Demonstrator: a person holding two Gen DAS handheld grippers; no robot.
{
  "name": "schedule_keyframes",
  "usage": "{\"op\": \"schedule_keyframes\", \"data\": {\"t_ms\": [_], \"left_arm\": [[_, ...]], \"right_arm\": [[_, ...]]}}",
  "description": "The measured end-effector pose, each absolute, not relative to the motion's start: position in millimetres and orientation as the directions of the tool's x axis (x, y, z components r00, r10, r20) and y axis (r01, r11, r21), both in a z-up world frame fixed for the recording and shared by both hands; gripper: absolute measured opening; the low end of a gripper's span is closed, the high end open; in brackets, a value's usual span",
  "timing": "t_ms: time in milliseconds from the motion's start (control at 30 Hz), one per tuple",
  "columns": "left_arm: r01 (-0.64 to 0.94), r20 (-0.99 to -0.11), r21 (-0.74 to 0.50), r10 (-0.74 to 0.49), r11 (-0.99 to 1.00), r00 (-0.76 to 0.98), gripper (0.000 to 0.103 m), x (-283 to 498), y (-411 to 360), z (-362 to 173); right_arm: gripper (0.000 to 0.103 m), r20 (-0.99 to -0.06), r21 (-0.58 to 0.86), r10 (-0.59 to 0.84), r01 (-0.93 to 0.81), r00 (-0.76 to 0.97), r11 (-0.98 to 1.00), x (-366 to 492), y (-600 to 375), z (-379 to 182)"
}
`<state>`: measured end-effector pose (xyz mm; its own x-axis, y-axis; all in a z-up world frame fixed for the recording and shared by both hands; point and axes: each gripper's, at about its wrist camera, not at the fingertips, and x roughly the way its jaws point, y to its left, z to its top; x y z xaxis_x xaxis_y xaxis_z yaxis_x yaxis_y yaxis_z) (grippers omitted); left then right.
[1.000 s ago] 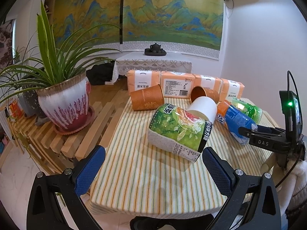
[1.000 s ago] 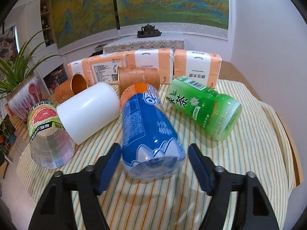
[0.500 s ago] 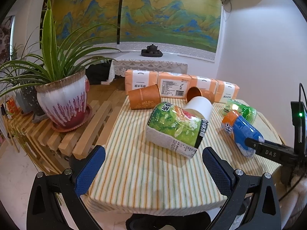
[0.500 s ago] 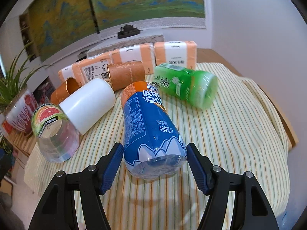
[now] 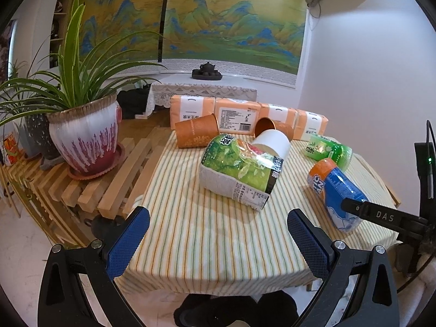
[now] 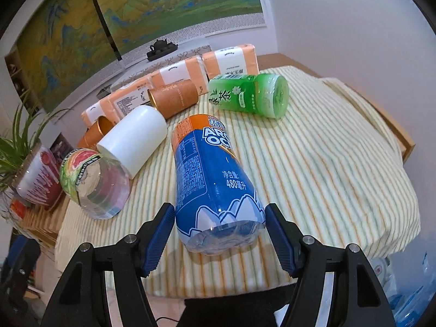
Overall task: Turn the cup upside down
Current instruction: 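Grasp the blue bottle's base with the left gripper while the right gripper withdraws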
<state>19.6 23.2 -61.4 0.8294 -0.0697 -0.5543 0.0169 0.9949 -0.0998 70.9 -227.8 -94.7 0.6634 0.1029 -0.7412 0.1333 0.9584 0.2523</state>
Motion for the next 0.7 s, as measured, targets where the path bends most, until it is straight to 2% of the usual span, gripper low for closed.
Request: {"op": "schedule_keyframes", "data": {"t_ms": [400, 700], "left_arm": [[0.111, -0.567, -0.068, -0.130, 0.991, 0.813, 0.102, 15.6, -30.4, -68.8], [0.233, -0.549, -0.049, -0.221, 0.971, 0.806, 0.102, 19.1, -113.1, -82.3]], "right_arm": [[0.071, -0.647, 0.399, 0.248, 0.043, 0.721, 0.916, 33.7, -258.7, -76.5], [0.073, -0.595, 0.337, 0.131, 0.099, 0.793, 0.936, -17.7, -308.1, -75.6]]}}
